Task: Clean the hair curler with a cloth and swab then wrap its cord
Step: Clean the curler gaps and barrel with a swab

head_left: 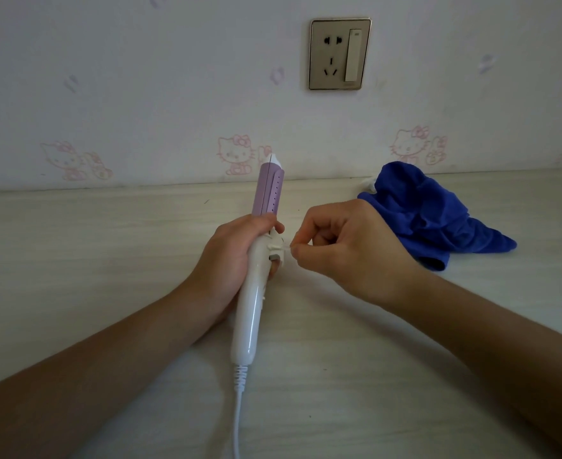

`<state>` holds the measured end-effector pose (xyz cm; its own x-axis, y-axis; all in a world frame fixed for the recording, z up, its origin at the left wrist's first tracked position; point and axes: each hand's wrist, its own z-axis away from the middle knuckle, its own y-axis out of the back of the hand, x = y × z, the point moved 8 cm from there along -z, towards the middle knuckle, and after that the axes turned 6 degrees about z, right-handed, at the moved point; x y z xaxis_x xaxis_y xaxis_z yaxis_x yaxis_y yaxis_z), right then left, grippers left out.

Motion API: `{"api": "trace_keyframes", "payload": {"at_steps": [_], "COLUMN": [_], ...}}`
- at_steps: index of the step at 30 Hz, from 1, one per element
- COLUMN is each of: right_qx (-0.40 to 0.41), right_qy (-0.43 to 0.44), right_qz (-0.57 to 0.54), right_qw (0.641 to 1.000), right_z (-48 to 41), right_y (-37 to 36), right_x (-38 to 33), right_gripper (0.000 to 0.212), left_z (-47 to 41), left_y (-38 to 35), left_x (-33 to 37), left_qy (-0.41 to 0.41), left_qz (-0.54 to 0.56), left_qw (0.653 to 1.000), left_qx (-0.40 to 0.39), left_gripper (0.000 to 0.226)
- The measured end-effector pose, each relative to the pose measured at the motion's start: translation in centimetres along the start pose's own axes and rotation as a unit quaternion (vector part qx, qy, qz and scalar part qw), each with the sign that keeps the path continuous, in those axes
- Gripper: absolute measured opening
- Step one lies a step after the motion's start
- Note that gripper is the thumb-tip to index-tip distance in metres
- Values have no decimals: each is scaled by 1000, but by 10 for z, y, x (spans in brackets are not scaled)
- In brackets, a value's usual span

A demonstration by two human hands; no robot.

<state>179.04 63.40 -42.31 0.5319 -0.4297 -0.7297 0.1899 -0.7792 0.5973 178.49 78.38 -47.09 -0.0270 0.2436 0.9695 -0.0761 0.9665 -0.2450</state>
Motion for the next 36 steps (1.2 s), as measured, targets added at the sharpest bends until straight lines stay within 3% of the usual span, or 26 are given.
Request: {"api": "trace_keyframes", "payload": {"at_steps": [16,21,30,36], "right_qx": [-21,-80,-28,-57], "right_qy": [8,-5,0,-1], "right_qz": [-58,-80,-94,-79], "right_qw": [998,994,995,995], "right_z": [3,9,8,7], "right_y": [-6,-19,-18,-24], "right_x": [-4,0,1,0], "right_gripper": [13,13,12,8], "left_z": [-2,-1,1,1], "left_y": [3,-1,4,0], "left_x": [-1,1,7,5], "left_qy": [8,28,16,7], "left_qz": [15,63,39,61], "left_qw": [1000,997,999,997], "left_qx": [-10,-30,-21,-45], "left_gripper": [30,36,43,68]}}
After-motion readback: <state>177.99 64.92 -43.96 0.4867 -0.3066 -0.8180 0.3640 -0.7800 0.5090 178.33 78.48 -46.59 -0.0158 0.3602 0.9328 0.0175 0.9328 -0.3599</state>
